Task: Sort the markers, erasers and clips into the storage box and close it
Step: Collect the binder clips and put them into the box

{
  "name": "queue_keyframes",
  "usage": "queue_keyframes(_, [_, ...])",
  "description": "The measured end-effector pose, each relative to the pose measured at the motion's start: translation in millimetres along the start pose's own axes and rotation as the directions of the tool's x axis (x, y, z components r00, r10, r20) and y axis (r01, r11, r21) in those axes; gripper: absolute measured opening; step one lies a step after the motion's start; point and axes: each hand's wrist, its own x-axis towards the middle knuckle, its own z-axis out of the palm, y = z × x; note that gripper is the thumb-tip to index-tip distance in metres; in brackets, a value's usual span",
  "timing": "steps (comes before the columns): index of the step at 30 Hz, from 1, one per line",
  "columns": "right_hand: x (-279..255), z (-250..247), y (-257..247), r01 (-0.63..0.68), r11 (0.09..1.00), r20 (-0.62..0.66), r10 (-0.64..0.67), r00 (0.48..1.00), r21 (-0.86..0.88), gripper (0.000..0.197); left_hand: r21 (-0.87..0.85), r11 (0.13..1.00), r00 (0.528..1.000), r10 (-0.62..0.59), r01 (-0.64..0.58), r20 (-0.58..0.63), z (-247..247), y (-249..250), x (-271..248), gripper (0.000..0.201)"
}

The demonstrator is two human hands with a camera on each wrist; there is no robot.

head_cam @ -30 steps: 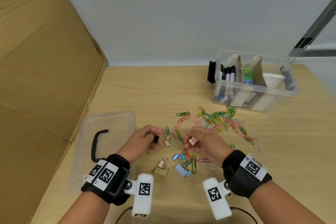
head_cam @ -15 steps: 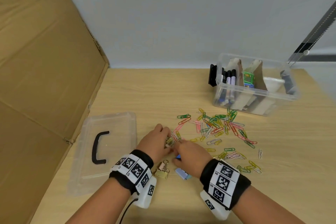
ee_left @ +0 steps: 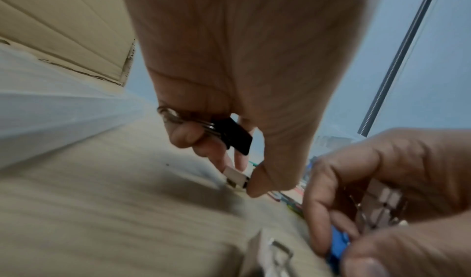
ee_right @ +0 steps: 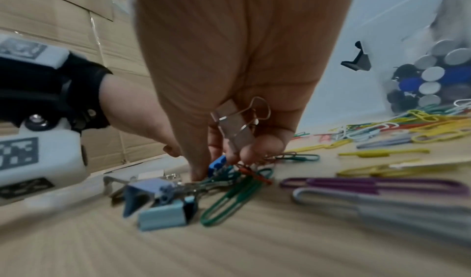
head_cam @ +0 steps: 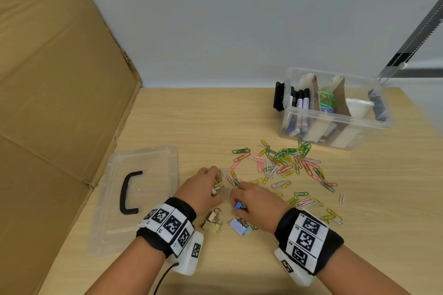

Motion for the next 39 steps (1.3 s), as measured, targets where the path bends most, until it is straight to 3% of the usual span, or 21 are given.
queue_keyframes(5, [2, 4, 4, -0.017, 0.997, -0.017, 0.018, 1.0, 0.078, 0.015, -0.112, 0.993, 0.998, -0.034, 0.028, -0.053, -6, -11, -7, 0.026])
queue_keyframes(7, [1, 1, 7, -0.014, 0.972, -0.065, 0.03, 0.997, 0.233, 0.01, -0.156, 0.987, 0.996, -0.056, 0.045, -0.07, -8, -14, -6, 0.024])
queue_keyframes(9, [-1, -8, 11, -0.056, 0.892, -0.094, 0.109, 0.99, 0.448, 0.007, -0.196, 0.979, 0.994, -0.069, 0.052, -0.083, -9, -15, -4, 0.026])
queue_keyframes(11, [-4, -17, 15, -0.086, 0.723, -0.068, 0.182, 0.981, 0.685, 0.009, -0.224, 0.973, 0.994, -0.077, 0.058, -0.079, -11, -16, -2, 0.029])
queue_keyframes(12, [-7, -20, 18, -0.082, 0.596, -0.045, 0.194, 0.98, 0.799, 0.011, -0.236, 0.97, 0.994, -0.079, 0.06, -0.072, -12, -17, -1, 0.03])
queue_keyframes(14, [-11, -25, 22, -0.076, 0.221, 0.027, 0.214, 0.976, 0.972, 0.015, -0.255, 0.965, 0.996, -0.078, 0.063, -0.049, -13, -18, 0, 0.031])
queue_keyframes(16, [-14, -29, 26, -0.082, -0.146, 0.114, 0.225, 0.968, 0.986, 0.022, -0.248, 0.967, 0.997, -0.075, 0.066, -0.028, -13, -18, 1, 0.027])
queue_keyframes(17, [-15, -31, 27, -0.081, -0.25, 0.139, 0.227, 0.964, 0.965, 0.026, -0.222, 0.973, 0.997, -0.068, 0.06, -0.027, -12, -18, 1, 0.025])
queue_keyframes(19, [-15, -31, 27, -0.077, -0.315, 0.16, 0.247, 0.956, 0.946, 0.03, -0.136, 0.99, 0.999, -0.045, 0.041, -0.029, -10, -15, 1, 0.024])
queue_keyframes(20, [-15, -32, 27, -0.087, -0.265, 0.16, 0.266, 0.951, 0.96, 0.031, -0.091, 0.996, 0.999, -0.03, 0.027, -0.033, -10, -13, 1, 0.024])
queue_keyframes(21, [-14, -33, 25, -0.109, -0.158, 0.151, 0.281, 0.948, 0.981, 0.032, -0.055, 0.998, 0.999, -0.012, 0.01, -0.039, -9, -11, 1, 0.023])
queue_keyframes(22, [-14, -33, 23, -0.134, -0.002, 0.129, 0.289, 0.949, 0.991, 0.033, -0.028, 1.0, 0.999, 0.01, -0.011, -0.042, -8, -10, 1, 0.021])
queue_keyframes(24, [-12, -32, 19, -0.152, 0.397, 0.05, 0.256, 0.965, 0.905, 0.032, 0.027, 0.998, 0.998, 0.055, -0.054, -0.033, -7, -9, 1, 0.021])
queue_keyframes(26, [-9, -28, 15, -0.102, 0.794, -0.019, 0.142, 0.99, 0.6, 0.021, 0.083, 0.994, 0.997, 0.077, -0.076, -0.006, -5, -7, 1, 0.025])
queue_keyframes(27, [-8, -25, 14, -0.067, 0.909, 0.002, 0.073, 0.997, 0.411, 0.014, 0.109, 0.991, 0.997, 0.081, -0.081, 0.003, -5, -6, 1, 0.026])
queue_keyframes(29, [-6, -18, 10, -0.019, 0.997, 0.106, 0.011, 0.994, 0.07, 0.017, 0.143, 0.986, 0.996, 0.086, -0.085, 0.001, -5, -4, 1, 0.024])
queue_keyframes(32, [-3, -13, 5, 0.017, 0.976, 0.191, 0.025, 0.981, -0.217, 0.021, 0.186, 0.979, 0.996, 0.083, -0.083, 0.008, -6, -2, 2, 0.024])
queue_keyframes(39, [3, -15, 1, 0.041, 0.96, 0.221, 0.022, 0.975, -0.276, 0.013, 0.171, 0.985, 0.999, 0.009, -0.017, 0.047, -4, -2, 3, 0.026])
